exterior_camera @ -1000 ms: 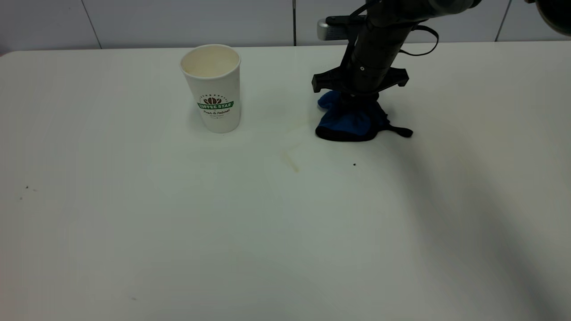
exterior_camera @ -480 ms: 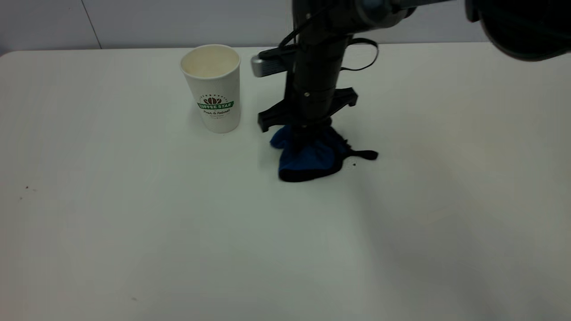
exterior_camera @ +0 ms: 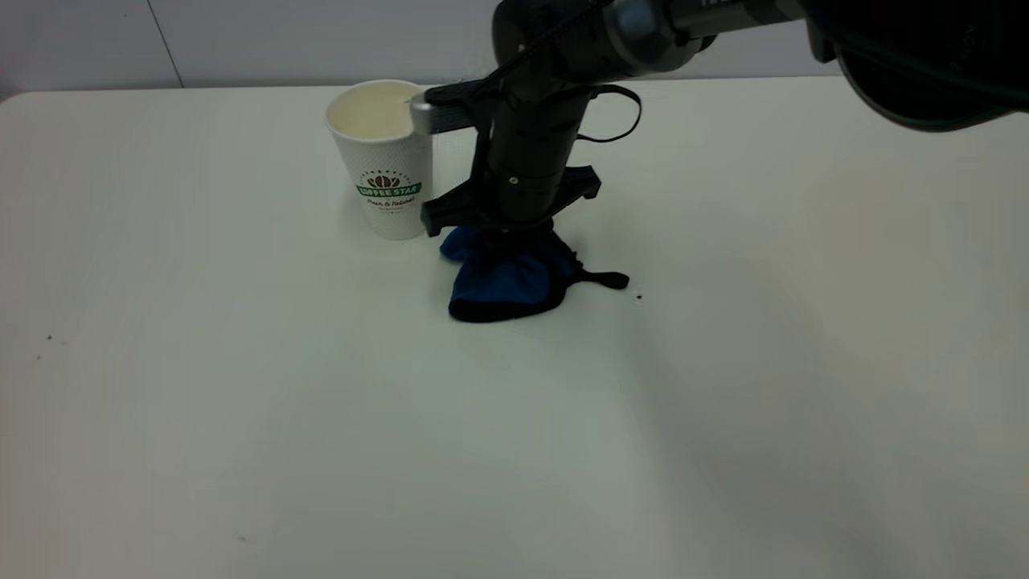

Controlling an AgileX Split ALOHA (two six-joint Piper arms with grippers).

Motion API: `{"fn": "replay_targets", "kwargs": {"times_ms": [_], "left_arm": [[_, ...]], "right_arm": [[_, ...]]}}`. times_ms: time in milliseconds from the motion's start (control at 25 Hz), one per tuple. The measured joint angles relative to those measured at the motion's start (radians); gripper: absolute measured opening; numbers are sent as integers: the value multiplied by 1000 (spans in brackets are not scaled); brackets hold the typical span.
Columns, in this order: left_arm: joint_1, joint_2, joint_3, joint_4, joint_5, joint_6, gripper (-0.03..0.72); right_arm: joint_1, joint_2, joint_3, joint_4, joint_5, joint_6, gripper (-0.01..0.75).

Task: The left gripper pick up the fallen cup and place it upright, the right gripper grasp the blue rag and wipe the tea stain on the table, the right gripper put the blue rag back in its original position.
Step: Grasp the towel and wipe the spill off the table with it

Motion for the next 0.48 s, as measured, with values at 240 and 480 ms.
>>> {"fn": "replay_targets", "kwargs": {"times_ms": [240,480], "left_arm": [[0,0,0,0,0,0,465],[0,0,0,0,0,0,465]], "right_arm": [[-155,0,0,-9,-13,0,77],[-312,-11,-1,-34,116,0,77]]}}
